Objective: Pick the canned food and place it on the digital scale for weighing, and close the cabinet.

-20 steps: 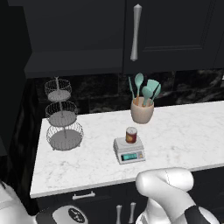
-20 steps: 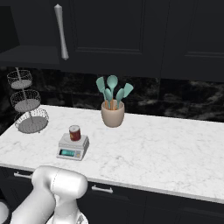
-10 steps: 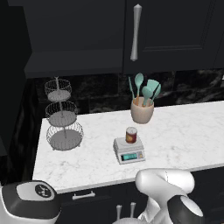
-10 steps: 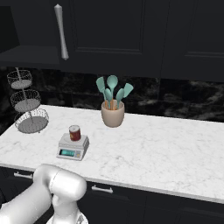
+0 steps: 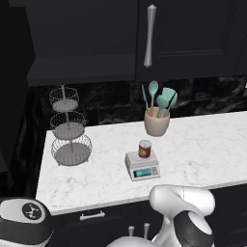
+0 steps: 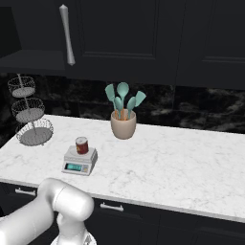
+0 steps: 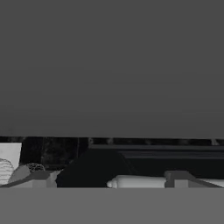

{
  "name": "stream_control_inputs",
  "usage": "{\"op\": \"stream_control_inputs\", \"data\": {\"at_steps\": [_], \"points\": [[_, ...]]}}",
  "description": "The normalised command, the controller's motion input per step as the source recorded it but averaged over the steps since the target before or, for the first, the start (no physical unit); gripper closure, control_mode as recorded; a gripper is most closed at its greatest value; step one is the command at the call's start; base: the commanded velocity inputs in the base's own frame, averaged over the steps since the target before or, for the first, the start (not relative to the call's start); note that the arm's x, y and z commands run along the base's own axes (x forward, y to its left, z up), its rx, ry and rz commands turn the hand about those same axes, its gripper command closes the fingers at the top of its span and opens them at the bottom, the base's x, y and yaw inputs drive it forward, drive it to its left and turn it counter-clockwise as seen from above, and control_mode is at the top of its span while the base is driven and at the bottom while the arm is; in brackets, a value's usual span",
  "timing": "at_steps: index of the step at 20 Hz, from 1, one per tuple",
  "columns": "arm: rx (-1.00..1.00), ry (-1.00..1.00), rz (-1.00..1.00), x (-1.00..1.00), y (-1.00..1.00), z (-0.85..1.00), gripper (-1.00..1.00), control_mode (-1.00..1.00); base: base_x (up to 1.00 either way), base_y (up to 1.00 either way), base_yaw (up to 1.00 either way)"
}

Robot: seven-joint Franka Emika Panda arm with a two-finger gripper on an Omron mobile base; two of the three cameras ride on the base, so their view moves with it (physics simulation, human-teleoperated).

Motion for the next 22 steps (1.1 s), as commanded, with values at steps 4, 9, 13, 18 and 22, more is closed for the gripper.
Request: {"op": "stream_control_inputs", "data": {"at_steps": [4,9,13,18,22], "points": [[-0.03,0.07,-0.22,1.00,0.01,-0.13,-1.00,-1.00,0.00,0.00,0.00],[-0.09,0.06,-0.20,0.93,0.14,-0.28,-1.00,-1.00,0.00,0.00,0.00],[0.00,0.00,-0.24,0.31,-0.32,0.00,-1.00,-1.00,0.00,0.00,0.00],[0.04,0.09,-0.31,0.80,-0.95,0.00,-1.00,-1.00,0.00,0.00,0.00],[0.10,0.12,-0.29,0.96,-1.00,0.00,-1.00,-1.00,0.00,0.00,0.00]]}}
